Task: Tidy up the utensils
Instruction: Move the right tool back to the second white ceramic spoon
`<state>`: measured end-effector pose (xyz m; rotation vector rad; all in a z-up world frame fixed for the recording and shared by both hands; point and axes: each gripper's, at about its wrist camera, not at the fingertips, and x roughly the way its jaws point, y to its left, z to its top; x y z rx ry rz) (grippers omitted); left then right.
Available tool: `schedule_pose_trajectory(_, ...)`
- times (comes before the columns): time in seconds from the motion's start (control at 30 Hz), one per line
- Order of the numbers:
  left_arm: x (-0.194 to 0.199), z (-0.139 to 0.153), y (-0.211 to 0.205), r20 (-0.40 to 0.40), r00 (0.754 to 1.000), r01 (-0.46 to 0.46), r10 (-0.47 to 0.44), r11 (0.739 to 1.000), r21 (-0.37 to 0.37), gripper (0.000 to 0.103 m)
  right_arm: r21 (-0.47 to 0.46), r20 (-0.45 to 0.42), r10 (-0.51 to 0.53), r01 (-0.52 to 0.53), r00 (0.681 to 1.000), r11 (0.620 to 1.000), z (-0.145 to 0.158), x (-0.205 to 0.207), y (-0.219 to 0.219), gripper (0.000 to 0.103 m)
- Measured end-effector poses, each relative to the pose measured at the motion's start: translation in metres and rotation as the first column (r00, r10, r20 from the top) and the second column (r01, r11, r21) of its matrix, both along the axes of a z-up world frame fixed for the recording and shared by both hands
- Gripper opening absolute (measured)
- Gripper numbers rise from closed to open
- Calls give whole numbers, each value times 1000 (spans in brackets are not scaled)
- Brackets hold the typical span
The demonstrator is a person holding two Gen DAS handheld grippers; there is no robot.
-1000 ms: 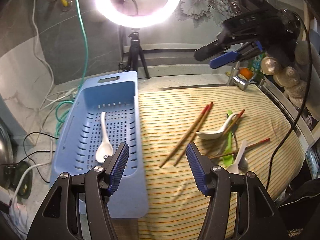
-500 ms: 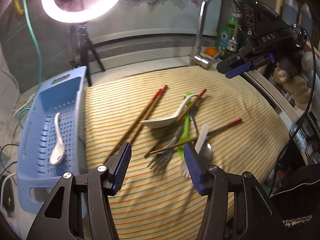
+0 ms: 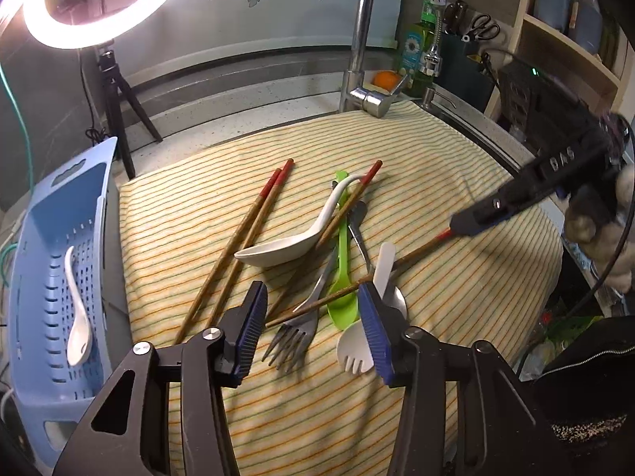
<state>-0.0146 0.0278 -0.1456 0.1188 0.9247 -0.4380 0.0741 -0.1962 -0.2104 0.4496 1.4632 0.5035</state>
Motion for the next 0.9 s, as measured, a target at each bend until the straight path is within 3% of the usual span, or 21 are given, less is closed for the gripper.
schedule_pose_trajectory(0.17, 7, -1, 7, 4, 1000, -2, 2, 1000, 26, 41, 30, -49, -45, 46, 998, 998, -14, -6, 1, 57)
schedule_pose_trajectory(0.43, 32, 8, 33, 16, 997, -77, 76, 996, 43, 39, 33, -13, -70, 70, 997, 997, -3, 3, 2, 53)
schedule_pose_trajectory(0.9, 95, -10, 41, -143, 989, -14, 30, 994, 113, 19, 61, 71, -61, 57, 996, 997, 19, 75, 50, 38)
